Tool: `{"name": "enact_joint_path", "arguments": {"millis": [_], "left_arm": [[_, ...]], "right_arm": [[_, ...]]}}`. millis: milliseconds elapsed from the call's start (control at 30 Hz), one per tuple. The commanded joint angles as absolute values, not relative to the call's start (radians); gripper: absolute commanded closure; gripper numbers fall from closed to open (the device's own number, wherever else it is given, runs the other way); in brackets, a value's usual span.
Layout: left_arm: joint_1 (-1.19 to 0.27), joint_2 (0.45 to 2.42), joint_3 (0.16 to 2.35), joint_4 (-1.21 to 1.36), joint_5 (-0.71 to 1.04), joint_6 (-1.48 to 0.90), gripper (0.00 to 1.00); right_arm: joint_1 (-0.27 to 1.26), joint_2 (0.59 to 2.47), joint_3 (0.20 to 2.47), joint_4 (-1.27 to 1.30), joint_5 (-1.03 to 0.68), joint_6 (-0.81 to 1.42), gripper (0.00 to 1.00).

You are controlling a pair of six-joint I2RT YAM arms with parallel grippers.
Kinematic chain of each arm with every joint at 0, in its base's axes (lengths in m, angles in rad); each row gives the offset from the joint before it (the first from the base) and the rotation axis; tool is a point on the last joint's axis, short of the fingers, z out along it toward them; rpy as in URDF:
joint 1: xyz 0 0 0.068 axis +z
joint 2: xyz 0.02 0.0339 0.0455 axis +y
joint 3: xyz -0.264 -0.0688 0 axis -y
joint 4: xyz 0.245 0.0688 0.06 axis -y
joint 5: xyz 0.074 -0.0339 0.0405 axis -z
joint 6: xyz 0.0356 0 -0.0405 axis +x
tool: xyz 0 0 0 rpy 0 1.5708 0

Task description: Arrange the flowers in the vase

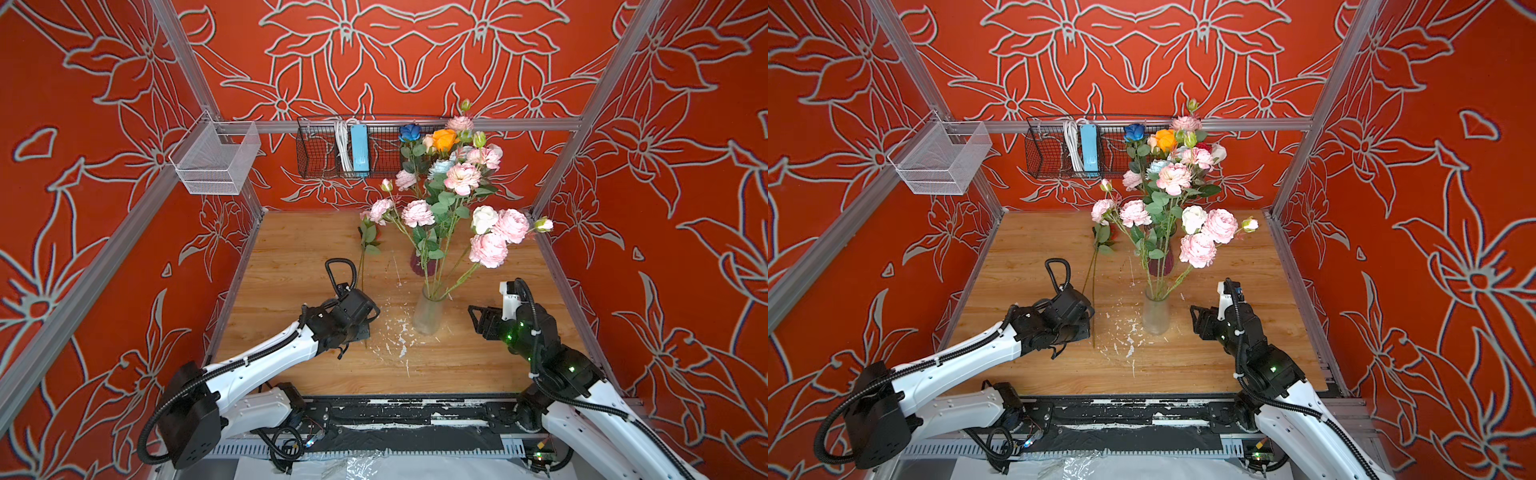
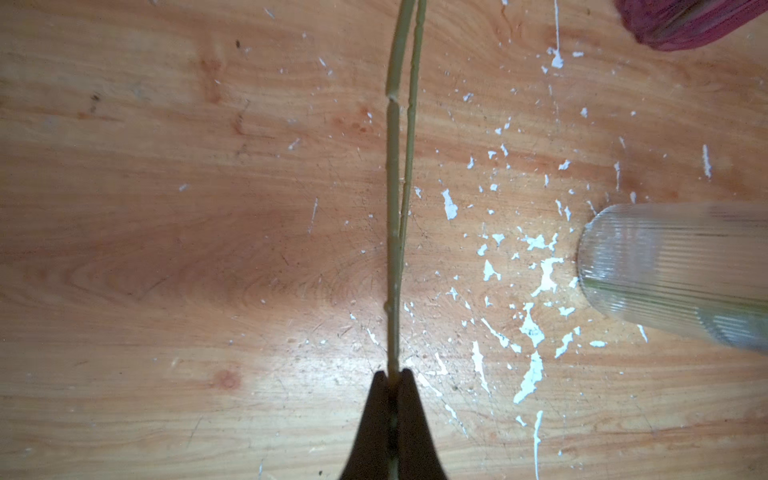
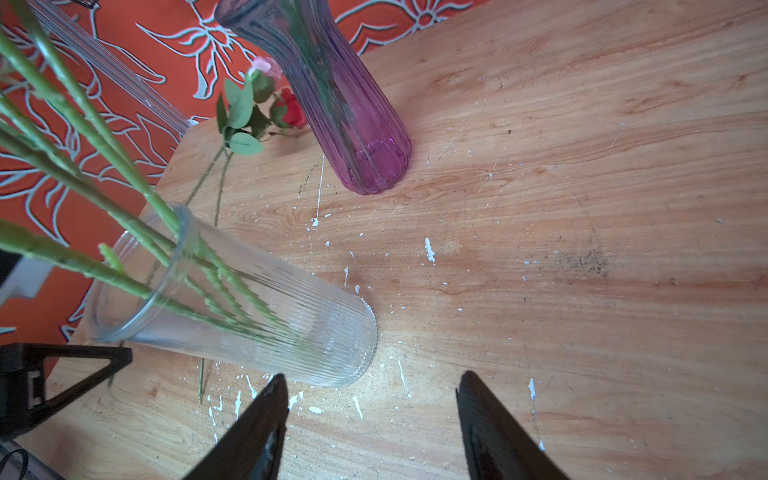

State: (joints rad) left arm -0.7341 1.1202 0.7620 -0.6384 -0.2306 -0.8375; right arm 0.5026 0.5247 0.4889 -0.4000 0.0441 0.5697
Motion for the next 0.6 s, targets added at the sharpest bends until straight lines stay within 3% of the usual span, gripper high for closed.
{"name": "enact_joint_path", "arguments": {"millis": [0, 133, 400, 567], "left_arm": [[-0.736, 1.060, 0.778, -0.654, -0.308, -0.780, 1.00], [-0.769, 1.073, 0.808, -0.630, -0.298, -0.727, 1.00], [-0.844, 1.374, 0.839, -0.577, -0.236, -0.704, 1.00], [-0.808, 1.320, 0.774, -0.475, -0.184, -0.693, 1.00]], "right_arm": [[0.498, 0.536, 0.490, -0.386, 0.044, 0.585, 0.34], [0.498, 0.537, 0.496, -0.385, 0.046, 0.581, 0.34], [0.497, 0.579, 0.501, -0.357, 0.034, 0.588, 0.34], [0.498, 0.574, 0.513, -0.368, 0.041, 0.575, 0.34]]}}
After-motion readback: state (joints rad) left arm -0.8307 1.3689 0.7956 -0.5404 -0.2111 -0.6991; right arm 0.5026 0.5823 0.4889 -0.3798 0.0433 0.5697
